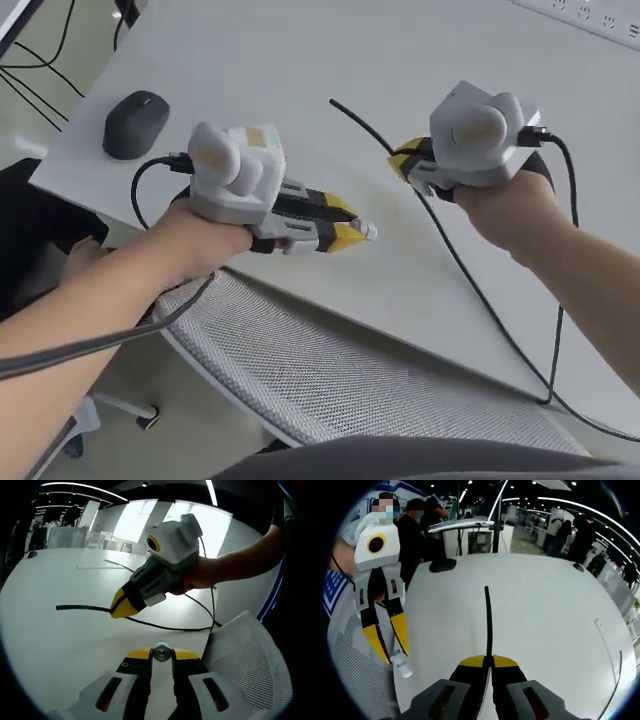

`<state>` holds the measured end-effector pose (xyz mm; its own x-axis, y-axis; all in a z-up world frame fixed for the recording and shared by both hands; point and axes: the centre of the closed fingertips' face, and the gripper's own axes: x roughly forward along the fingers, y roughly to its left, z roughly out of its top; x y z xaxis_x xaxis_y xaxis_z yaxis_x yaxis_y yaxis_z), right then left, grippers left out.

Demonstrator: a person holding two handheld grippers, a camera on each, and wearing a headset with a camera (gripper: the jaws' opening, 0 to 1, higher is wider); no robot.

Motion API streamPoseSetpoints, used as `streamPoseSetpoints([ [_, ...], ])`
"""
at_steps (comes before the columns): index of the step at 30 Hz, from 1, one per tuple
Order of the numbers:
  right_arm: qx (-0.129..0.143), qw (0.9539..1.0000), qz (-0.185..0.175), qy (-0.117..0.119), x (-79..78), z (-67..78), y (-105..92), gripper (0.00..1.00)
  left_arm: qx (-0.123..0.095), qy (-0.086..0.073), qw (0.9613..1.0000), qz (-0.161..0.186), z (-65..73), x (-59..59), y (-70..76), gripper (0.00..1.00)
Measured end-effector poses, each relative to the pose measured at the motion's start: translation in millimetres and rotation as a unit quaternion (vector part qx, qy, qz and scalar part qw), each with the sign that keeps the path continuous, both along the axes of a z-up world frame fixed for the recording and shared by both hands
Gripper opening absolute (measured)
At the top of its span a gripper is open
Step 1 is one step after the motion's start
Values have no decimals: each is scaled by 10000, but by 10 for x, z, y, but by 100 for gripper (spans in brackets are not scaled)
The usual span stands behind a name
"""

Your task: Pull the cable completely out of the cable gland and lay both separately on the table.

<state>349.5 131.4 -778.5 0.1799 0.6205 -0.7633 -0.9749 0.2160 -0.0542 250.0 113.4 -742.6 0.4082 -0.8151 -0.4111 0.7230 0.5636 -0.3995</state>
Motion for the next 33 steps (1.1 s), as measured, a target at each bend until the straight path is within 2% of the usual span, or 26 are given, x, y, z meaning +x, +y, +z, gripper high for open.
streamPoseSetpoints([
  [4,-160,9998,134,37,-18,-153,60,0,43,43,9999,122,-108,45,65,15],
  [10,-231,9994,205,128,-43,-274,100,0,46,129,9990,427,-248,109,162,15],
  [15,-234,9992,231,229,-61,-359,113,0,147,194,9981,570,-383,136,235,15],
  [20,-216,9990,179,343,-87,-395,124,0,188,207,9975,645,-453,152,284,15],
  [22,-223,9991,195,307,-72,-421,120,0,234,175,9975,645,-469,145,288,15],
  [24,-228,9991,171,312,-66,-436,121,0,189,236,9972,683,-495,139,287,15],
  [29,-250,9991,182,275,-54,-444,123,0,278,254,9970,677,-529,140,300,16],
  [33,-236,9992,181,265,-50,-448,119,0,328,218,9965,739,-533,159,322,16],
])
